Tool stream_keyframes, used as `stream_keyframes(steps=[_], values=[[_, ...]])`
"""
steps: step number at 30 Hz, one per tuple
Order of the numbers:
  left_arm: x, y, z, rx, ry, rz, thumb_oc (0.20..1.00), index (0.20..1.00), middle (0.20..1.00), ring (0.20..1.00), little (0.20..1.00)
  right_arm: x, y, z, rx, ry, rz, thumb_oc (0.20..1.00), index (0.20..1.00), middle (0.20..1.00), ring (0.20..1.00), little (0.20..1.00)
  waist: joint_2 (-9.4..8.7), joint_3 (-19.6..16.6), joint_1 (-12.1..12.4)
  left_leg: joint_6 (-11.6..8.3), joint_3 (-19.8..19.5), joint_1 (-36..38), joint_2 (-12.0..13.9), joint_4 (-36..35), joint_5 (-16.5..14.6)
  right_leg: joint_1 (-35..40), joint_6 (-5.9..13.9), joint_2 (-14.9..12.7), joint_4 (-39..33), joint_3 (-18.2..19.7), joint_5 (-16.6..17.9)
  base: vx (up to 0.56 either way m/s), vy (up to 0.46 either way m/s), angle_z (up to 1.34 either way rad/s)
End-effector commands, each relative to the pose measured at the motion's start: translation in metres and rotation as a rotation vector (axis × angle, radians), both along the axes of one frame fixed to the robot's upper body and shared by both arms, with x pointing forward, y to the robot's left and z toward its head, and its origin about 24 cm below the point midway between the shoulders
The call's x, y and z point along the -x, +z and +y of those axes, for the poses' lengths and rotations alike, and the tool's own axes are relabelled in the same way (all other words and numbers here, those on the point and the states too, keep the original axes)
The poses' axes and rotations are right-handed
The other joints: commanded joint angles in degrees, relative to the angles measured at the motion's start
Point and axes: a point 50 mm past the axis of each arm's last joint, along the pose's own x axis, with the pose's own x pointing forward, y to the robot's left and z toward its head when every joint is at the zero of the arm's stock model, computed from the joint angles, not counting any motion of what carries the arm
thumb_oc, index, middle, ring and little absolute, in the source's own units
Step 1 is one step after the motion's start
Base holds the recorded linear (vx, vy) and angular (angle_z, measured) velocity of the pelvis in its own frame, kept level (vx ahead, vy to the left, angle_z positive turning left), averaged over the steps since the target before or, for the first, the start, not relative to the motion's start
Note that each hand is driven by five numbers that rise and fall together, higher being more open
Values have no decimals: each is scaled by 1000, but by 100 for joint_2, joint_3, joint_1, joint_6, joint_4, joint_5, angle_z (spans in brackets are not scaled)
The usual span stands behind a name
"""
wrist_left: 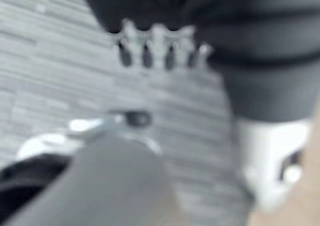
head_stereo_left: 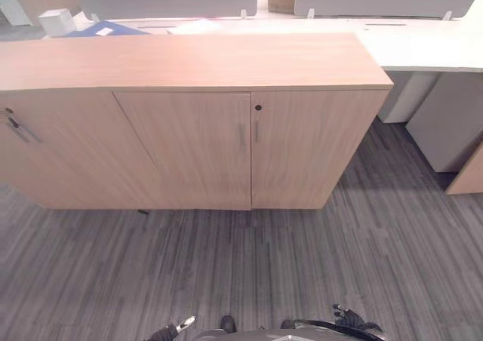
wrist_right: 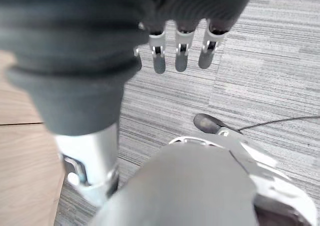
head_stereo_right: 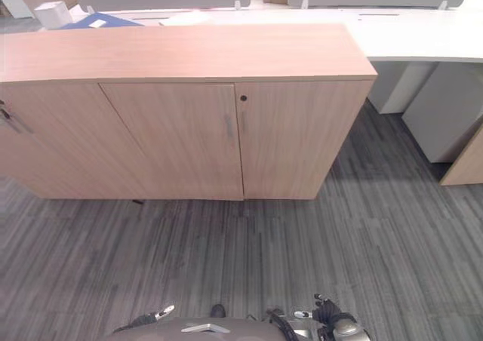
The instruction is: Put the empty folder in the office cabinet
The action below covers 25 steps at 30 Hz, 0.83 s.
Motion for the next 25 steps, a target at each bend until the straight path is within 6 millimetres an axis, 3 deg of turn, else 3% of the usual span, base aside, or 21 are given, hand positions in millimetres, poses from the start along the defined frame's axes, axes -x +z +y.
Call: stream_keyframes(steps=[1, 25], values=[[-6, 0, 5, -15, 34, 23, 1000, 1000, 1000, 1000, 1000, -21, 5, -8, 19, -17, -33, 1000, 1000, 1000, 1000, 1000, -272, 21, 59, 26, -133, 115, -162, 133, -742, 22, 200, 78, -74, 214, -4, 57, 31, 2], [1, -1, 11, -68, 12, 62, 1000, 1000, 1000, 1000, 1000, -20, 4, 1, -8, 16, -12, 1000, 1000, 1000, 1000, 1000, -332, -10, 115, 135, -135, 264, -225, 9, -786, 86, 223, 52, -81, 230, 21, 16, 10, 0]])
